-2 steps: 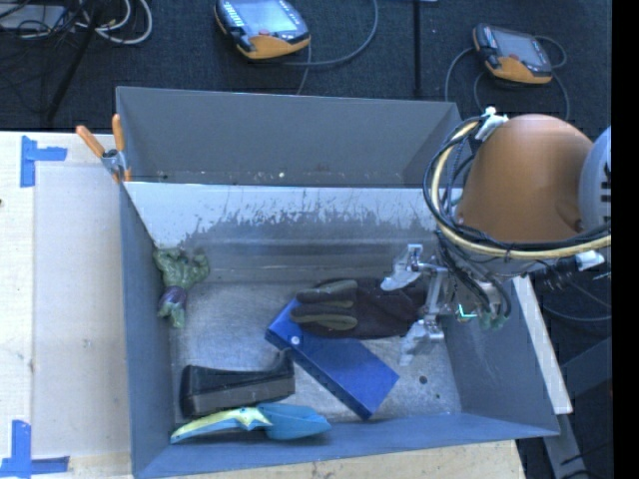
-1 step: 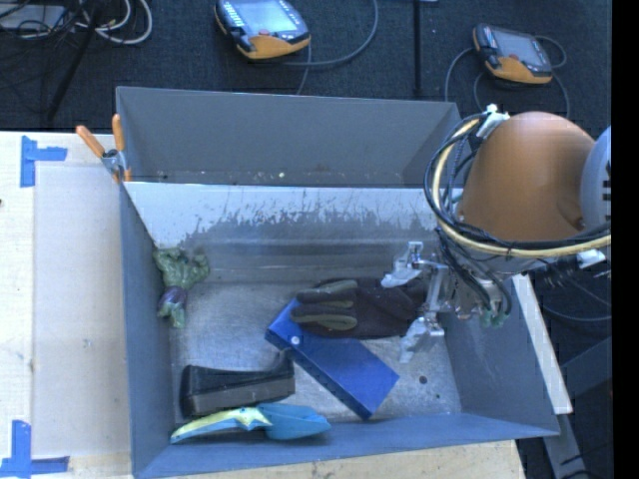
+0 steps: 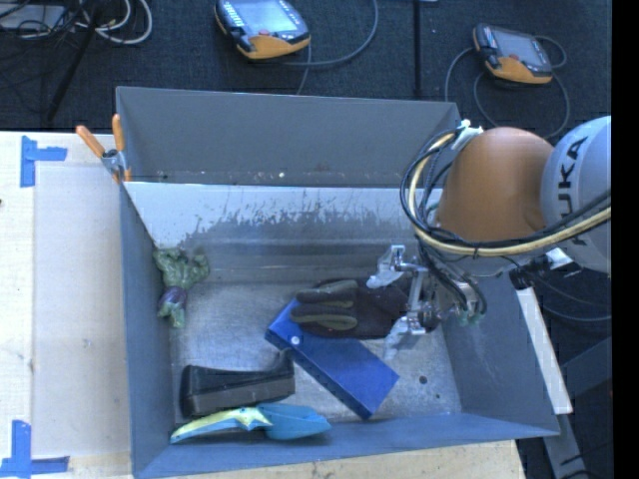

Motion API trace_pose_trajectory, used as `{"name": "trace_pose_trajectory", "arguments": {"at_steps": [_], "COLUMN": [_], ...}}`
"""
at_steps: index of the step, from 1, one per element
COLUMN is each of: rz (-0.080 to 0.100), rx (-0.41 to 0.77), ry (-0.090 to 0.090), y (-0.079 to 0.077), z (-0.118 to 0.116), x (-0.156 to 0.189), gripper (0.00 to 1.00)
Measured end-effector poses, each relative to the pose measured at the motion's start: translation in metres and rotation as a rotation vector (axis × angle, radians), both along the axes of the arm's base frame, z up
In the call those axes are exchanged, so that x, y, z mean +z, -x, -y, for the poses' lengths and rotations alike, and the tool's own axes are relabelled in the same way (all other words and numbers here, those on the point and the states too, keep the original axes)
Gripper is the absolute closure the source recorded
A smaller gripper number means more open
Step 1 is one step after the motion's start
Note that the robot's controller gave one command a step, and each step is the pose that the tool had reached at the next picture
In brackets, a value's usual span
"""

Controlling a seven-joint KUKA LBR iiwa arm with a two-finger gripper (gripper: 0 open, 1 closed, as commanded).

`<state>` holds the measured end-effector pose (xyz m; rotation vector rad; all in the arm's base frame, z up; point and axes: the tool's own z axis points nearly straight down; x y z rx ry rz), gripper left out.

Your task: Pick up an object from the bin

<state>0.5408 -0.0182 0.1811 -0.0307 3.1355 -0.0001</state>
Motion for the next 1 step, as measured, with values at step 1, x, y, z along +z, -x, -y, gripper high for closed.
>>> {"name": "trace_pose_trajectory", "arguments": {"at_steps": [1], "rz": [-0.009], "rx": [0.055], "ry": [0.0], "y": [-0.0507], "z": [0.0031], "x": [-0.024], "gripper": [0.0]}}
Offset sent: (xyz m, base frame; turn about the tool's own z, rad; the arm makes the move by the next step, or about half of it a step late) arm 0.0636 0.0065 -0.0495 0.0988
